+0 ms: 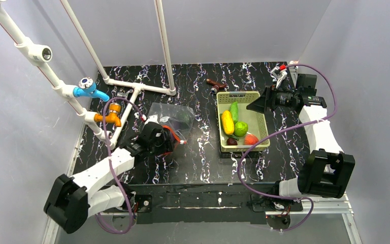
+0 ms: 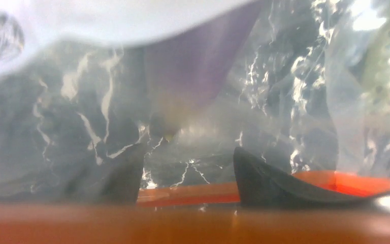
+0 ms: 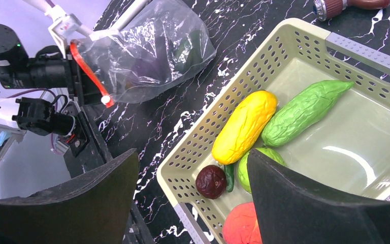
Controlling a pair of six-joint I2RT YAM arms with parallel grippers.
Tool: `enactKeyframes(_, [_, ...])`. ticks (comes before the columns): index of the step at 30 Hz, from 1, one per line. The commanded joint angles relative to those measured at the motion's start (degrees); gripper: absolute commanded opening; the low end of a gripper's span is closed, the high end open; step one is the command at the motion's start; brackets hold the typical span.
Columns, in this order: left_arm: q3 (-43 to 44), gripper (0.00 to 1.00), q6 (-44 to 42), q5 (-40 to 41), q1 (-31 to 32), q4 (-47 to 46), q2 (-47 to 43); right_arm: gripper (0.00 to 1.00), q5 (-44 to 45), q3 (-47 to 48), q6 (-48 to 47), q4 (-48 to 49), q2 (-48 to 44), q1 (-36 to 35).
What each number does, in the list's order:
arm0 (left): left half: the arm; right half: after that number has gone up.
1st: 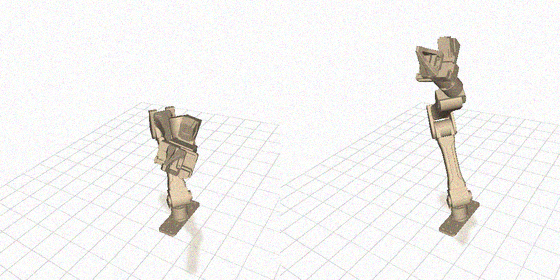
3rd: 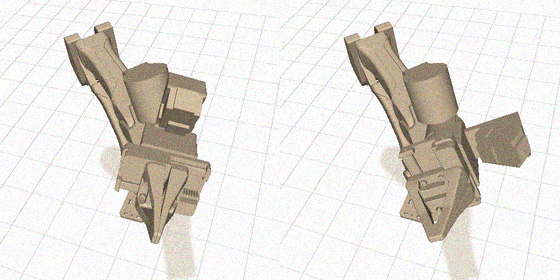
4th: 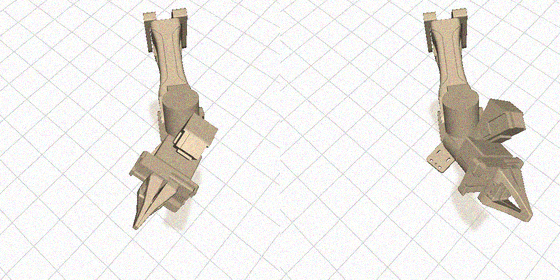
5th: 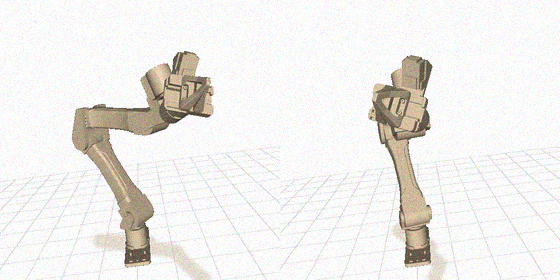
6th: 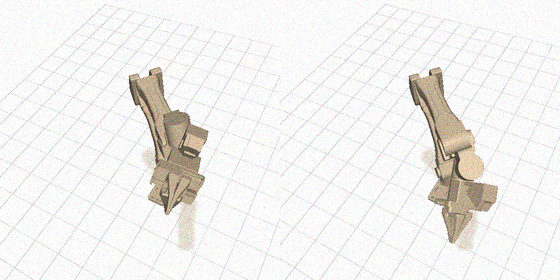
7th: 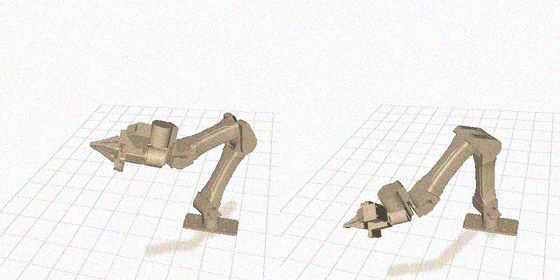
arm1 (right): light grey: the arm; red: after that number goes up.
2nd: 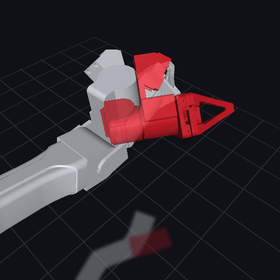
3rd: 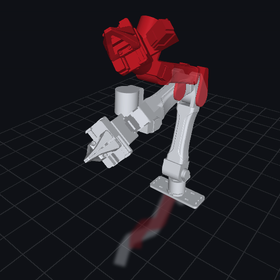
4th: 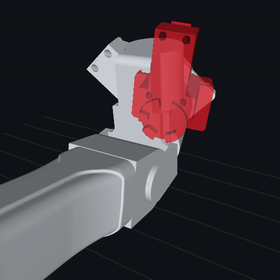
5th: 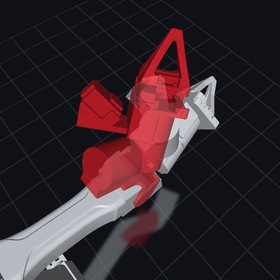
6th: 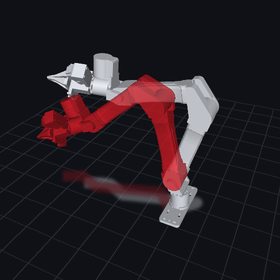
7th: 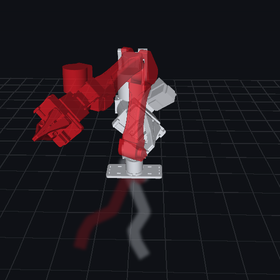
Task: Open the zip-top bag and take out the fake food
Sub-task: Pick up the fake vegetable from the zipper food storage bag.
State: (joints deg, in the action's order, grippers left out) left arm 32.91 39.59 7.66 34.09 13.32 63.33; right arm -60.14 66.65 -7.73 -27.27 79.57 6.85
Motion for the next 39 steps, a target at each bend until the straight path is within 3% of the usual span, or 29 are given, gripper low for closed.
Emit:
enactKeyframes(1, [-1.22,0.68,-1.17,4.05,0.37,1.57,-4.73,0.84,-1.34,1.08,-0.55,0.54,-1.3,-0.03])
enactKeyframes(12, [-3.55,0.7,-6.04,0.02,0.38,-7.89,-3.1,0.84,-1.12,1.12,-0.55,0.46,-1.51,-0.05])
enactKeyframes(21, [-3.08,0.71,-0.71,-3.68,0.36,4.64,-6.26,0.84,-1.06,1.11,0.03,0.55,-1.42,-0.02])
enactKeyframes(26, [-0.78,0.78,-0.03,-7.62,0.28,7.54,-6.43,0.84,-1.12,1.05,0.03,0.62,-1.35,-0.08])
enactKeyframes(31, [-0.94,0.71,-1.75,-5.35,0.28,8.13,-6.98,0.84,-1.34,1.02,0.03,0.63,-1.44,-0.04])
enactKeyframes(35, [-5.4,0.69,-7.66,0.13,0.33,-3.6,-9.65,0.84,-1.64,1.02,0.03,0.67,-1.18,-0.18])
enactKeyframes(39, [-7.44,0.71,-16.61,-0.3,0.33,-18.33,-7.22,0.84,-1.34,1.02,0.03,0.66,-1.39,-0.17])
